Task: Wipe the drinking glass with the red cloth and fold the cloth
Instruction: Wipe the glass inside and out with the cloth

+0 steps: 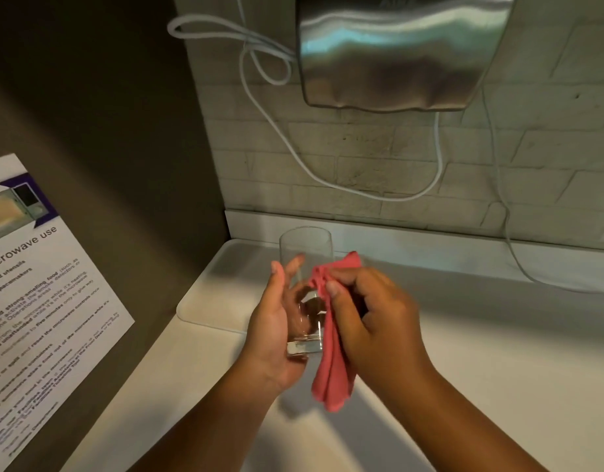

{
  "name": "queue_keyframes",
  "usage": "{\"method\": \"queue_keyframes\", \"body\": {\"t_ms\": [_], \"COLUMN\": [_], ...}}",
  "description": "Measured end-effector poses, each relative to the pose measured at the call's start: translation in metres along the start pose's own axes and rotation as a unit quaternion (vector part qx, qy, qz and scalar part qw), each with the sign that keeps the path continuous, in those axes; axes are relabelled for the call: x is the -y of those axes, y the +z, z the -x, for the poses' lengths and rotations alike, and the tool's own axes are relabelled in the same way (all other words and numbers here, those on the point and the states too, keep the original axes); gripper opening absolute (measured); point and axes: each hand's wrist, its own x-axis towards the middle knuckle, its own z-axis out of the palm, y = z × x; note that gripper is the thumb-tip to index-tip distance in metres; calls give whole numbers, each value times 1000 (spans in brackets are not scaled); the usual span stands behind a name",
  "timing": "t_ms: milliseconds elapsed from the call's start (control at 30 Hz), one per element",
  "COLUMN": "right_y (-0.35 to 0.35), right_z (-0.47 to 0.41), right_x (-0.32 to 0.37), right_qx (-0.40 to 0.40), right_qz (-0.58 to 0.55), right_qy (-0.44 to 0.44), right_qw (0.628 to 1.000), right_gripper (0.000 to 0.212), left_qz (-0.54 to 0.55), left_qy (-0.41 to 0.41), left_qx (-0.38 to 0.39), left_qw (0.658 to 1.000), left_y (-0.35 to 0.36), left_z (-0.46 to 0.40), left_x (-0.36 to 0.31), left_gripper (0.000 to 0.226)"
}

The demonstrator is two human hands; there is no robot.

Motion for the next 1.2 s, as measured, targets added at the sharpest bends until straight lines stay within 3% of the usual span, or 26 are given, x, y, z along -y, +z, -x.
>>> {"method": "queue_keyframes", "body": {"t_ms": [100,200,300,433,567,733,900,967,1033,1067,1133,1200], "right_y": [2,1,-4,-10,-4,0,2,-1,-5,-6,-8,-5], "right_z": [10,-2,-28,-51,-32,0,-14,-29,-44,-50,-58,-54], "right_x": [13,17,9,-13,-21,-1,14,10,3,-2,-13,-25], "right_qx": [75,68,40,-63,-53,34,54,36,-5,-38,-91,-93], "right_qz": [96,166,150,53,15,63,171,165,135,117,78,52], "right_qy": [-78,-121,-83,-7,35,-67,-163,-139,-94,-72,-16,35], "right_qw": [989,976,984,997,998,995,970,976,986,990,993,994], "right_gripper": [18,23,17,15,13,17,24,20,18,16,15,13], "left_qz": [-40,-111,-109,-60,-43,-57,-168,-156,-125,-114,-93,-69], "left_qy": [4,9,0,22,40,41,-5,-3,18,34,60,74], "left_qx": [-4,-10,13,42,34,-21,-36,-18,10,22,33,32], "left_qw": [999,994,994,997,998,997,985,988,992,993,993,994], "left_y": [-1,-2,4,12,9,9,7,10,12,13,10,9], "left_z": [0,4,9,7,-3,-9,-1,3,3,2,-1,-5], "left_x": [0,8,13,9,2,-2,13,16,15,14,9,0], "left_gripper": [70,58,62,61,65,70,39,46,74,77,71,66]}}
